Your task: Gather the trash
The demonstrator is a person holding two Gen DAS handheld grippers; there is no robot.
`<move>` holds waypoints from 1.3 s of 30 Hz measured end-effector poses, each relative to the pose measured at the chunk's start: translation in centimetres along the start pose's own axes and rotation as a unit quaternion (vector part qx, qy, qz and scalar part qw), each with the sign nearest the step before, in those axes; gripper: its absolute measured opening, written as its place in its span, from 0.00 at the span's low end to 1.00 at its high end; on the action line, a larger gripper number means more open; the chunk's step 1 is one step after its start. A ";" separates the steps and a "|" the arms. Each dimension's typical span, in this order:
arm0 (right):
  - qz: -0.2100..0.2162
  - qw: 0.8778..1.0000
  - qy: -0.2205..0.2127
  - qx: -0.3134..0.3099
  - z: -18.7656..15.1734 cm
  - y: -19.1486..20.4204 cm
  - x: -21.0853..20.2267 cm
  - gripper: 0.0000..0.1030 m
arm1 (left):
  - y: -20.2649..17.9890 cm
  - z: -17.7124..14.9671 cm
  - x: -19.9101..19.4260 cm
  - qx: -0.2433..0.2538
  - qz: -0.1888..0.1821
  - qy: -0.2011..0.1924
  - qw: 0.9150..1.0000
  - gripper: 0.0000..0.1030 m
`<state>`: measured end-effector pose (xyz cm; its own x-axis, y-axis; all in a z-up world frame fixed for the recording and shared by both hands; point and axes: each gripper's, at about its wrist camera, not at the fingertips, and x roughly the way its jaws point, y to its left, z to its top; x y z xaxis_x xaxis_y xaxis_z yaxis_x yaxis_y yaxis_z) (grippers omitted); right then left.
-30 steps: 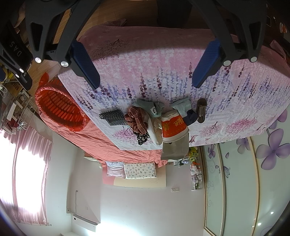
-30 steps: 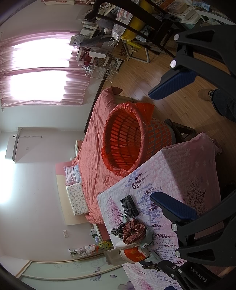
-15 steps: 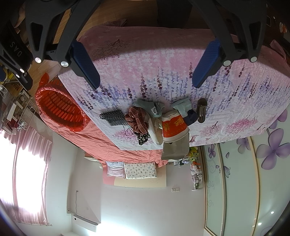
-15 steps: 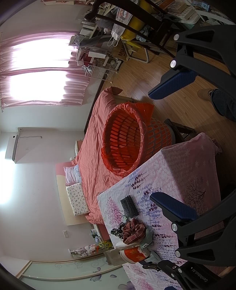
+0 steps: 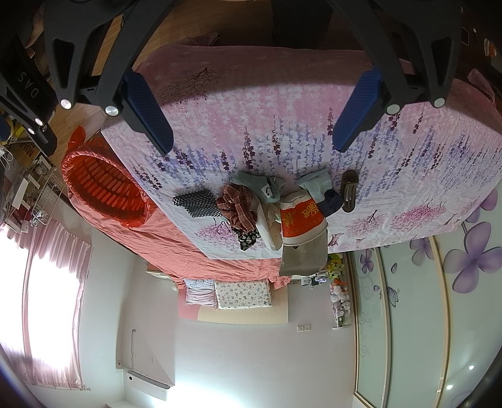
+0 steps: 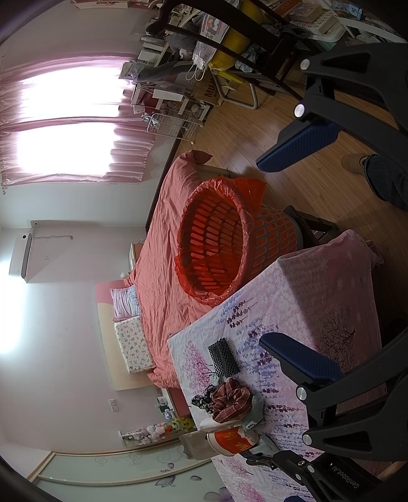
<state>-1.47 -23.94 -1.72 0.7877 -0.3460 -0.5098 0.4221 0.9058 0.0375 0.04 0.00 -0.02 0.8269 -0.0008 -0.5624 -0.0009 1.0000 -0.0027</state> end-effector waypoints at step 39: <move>0.080 0.994 0.046 -0.059 0.6 7.7 5.0 0.98 | 11.4 1.5 7.6 -0.078 0.081 0.045 0.993 0.96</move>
<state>5.99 -18.88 -3.47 0.7939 -0.1765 -0.5819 0.2356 0.9715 0.0268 7.19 11.39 -3.05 0.7553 0.1520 -0.6375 -0.2223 0.9745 -0.0310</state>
